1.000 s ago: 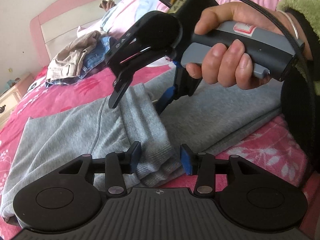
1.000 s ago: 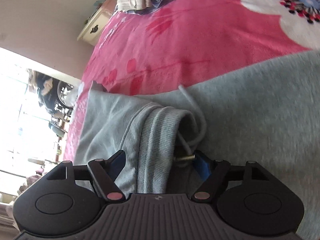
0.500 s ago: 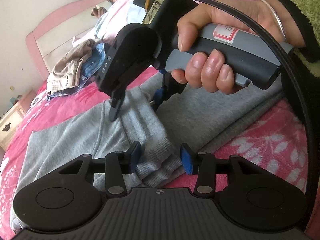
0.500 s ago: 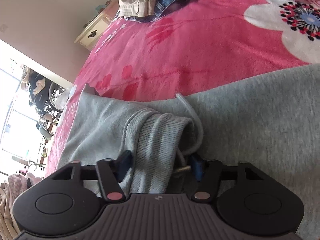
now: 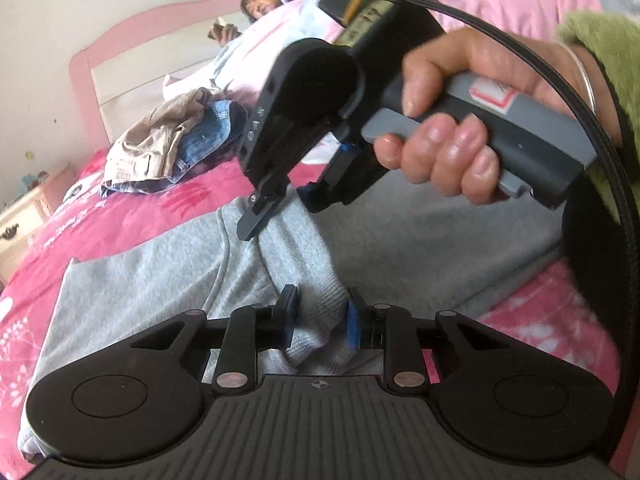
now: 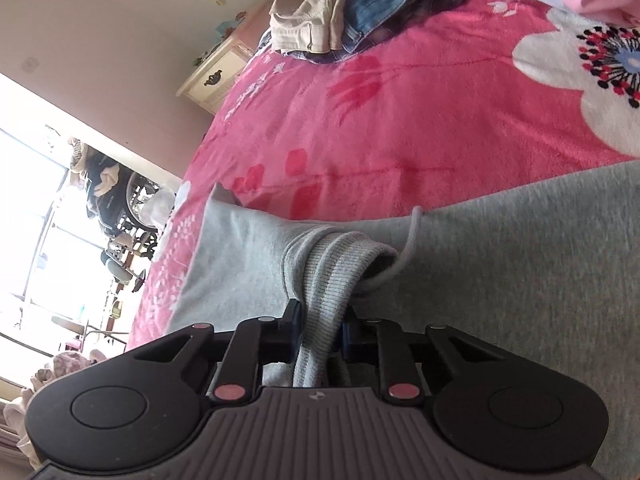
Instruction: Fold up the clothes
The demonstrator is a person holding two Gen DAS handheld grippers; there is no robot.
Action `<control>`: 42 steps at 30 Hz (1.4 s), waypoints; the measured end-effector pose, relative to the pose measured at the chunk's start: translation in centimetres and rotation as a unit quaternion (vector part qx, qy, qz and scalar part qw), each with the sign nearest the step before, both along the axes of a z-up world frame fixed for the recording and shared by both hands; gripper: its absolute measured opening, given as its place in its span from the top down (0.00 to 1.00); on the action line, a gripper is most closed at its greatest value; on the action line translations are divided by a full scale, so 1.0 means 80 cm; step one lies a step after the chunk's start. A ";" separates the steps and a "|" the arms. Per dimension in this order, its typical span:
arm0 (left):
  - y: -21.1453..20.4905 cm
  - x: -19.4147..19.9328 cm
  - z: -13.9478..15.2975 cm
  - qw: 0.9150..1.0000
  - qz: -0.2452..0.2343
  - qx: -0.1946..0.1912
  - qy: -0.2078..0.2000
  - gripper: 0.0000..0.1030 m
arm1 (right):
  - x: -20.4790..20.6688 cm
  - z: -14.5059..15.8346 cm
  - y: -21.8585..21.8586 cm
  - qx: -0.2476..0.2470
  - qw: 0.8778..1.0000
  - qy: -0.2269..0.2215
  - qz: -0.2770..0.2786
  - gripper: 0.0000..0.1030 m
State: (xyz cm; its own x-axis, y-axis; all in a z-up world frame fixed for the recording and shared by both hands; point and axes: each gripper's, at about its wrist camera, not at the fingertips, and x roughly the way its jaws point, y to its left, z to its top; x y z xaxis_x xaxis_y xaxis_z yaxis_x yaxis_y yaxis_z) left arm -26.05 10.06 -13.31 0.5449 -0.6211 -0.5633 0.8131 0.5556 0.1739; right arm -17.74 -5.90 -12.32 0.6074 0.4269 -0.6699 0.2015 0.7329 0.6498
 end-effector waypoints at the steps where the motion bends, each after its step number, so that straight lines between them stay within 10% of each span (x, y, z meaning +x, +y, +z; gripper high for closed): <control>1: 0.000 0.000 0.004 1.000 0.000 -0.005 0.003 0.77 | -0.001 0.003 -0.001 0.001 1.000 -0.001 0.000 0.80; 10: -0.008 -0.005 0.017 0.999 -0.021 -0.025 0.000 0.78 | -0.013 0.026 -0.016 -0.001 1.000 -0.001 -0.005 0.81; 20: -0.009 -0.026 -0.013 0.994 -0.059 0.072 -0.054 0.52 | 0.004 0.001 -0.021 0.029 0.998 0.044 -0.021 0.80; 32: -0.007 -0.019 -0.023 0.990 -0.061 0.101 -0.078 0.51 | -0.049 0.015 -0.032 0.009 0.998 0.046 -0.034 0.57; 42: -0.004 -0.021 -0.021 0.989 -0.053 0.110 -0.085 0.51 | -0.061 0.002 0.018 0.016 0.997 0.063 0.041 0.93</control>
